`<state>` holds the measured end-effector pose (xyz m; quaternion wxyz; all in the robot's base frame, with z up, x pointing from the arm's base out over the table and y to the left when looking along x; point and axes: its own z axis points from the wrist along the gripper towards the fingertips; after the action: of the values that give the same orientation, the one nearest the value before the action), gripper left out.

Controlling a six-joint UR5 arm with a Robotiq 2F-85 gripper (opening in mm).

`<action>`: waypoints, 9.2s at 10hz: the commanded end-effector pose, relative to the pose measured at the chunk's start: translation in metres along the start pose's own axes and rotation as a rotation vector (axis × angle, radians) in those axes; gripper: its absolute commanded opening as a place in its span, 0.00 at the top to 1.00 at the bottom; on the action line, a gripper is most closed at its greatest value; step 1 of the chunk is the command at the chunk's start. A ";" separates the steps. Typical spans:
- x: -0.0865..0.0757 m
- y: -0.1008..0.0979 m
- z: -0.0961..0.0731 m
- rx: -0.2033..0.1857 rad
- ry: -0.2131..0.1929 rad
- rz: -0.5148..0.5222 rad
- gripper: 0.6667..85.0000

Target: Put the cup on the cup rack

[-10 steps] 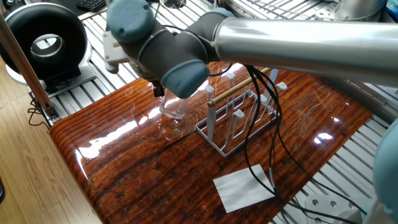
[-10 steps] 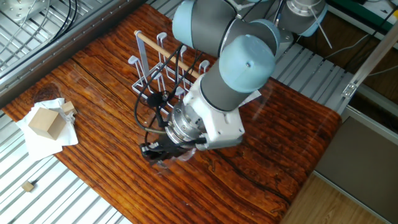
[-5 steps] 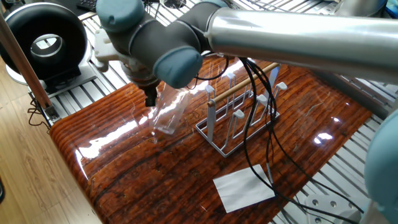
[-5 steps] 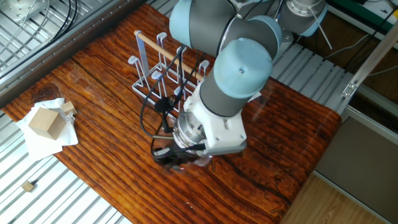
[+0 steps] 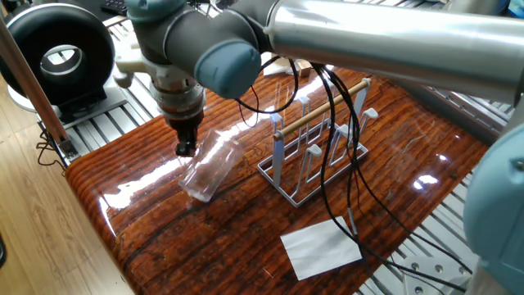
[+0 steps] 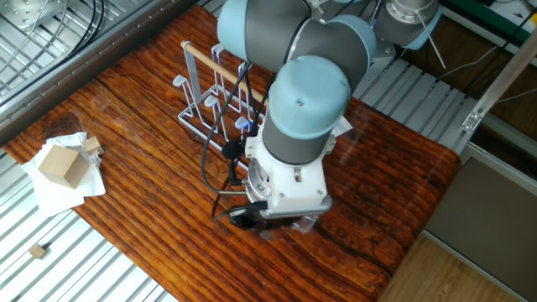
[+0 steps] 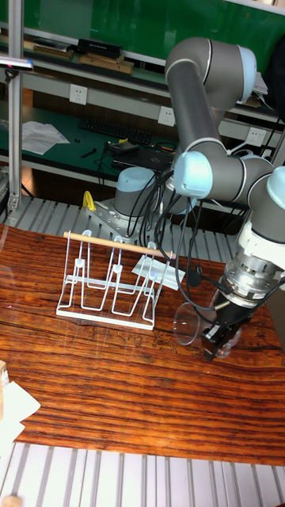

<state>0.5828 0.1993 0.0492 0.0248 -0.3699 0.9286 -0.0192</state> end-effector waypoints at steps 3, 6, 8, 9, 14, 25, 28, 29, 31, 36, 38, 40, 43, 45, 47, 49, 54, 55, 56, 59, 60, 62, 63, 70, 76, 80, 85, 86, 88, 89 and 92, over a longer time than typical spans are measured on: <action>-0.011 0.030 -0.002 -0.133 -0.029 0.082 1.00; -0.008 0.045 -0.005 -0.190 -0.009 0.121 1.00; -0.008 0.062 -0.008 -0.256 0.000 0.176 1.00; -0.014 0.075 -0.012 -0.312 -0.015 0.198 1.00; -0.003 0.084 -0.015 -0.345 0.037 0.226 1.00; -0.023 0.052 -0.007 -0.226 -0.046 0.292 1.00; -0.023 0.051 -0.007 -0.224 -0.046 0.294 1.00; -0.023 0.053 -0.007 -0.229 -0.047 0.292 1.00; -0.026 0.054 -0.008 -0.237 -0.057 0.299 1.00; -0.042 0.079 -0.075 -0.380 -0.089 0.345 1.00; -0.051 0.085 -0.116 -0.497 -0.135 0.355 1.00; -0.048 0.087 -0.158 -0.627 -0.152 0.354 1.00; -0.037 0.082 -0.177 -0.669 -0.164 0.341 1.00; -0.031 0.081 -0.176 -0.683 -0.175 0.331 1.00; -0.018 0.084 -0.187 -0.764 -0.208 0.317 1.00; 0.002 0.071 -0.194 -0.775 -0.195 0.282 1.00; 0.010 0.052 -0.185 -0.793 -0.251 0.237 1.00; 0.008 0.052 -0.184 -0.802 -0.258 0.234 1.00; 0.009 0.051 -0.181 -0.791 -0.248 0.232 1.00; 0.033 0.021 -0.151 -0.496 -0.097 0.139 1.00; 0.025 0.032 -0.154 -0.493 -0.097 0.151 1.00; 0.024 0.031 -0.153 -0.492 -0.091 0.185 1.00; 0.031 0.018 -0.146 -0.432 -0.065 0.208 1.00; 0.032 0.001 -0.139 -0.365 -0.054 0.266 1.00; 0.014 0.014 -0.165 -0.516 -0.141 0.321 1.00; 0.024 -0.002 -0.201 -0.691 -0.237 0.323 1.00; 0.060 -0.016 -0.182 -0.757 -0.287 0.249 1.00; 0.063 -0.016 -0.178 -0.769 -0.295 0.244 1.00; 0.066 -0.018 -0.172 -0.770 -0.297 0.234 1.00; 0.067 -0.019 -0.168 -0.770 -0.300 0.228 1.00; 0.077 -0.023 -0.165 -0.784 -0.299 0.205 1.00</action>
<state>0.5350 0.1396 0.2123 0.0164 -0.2480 0.8906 0.3810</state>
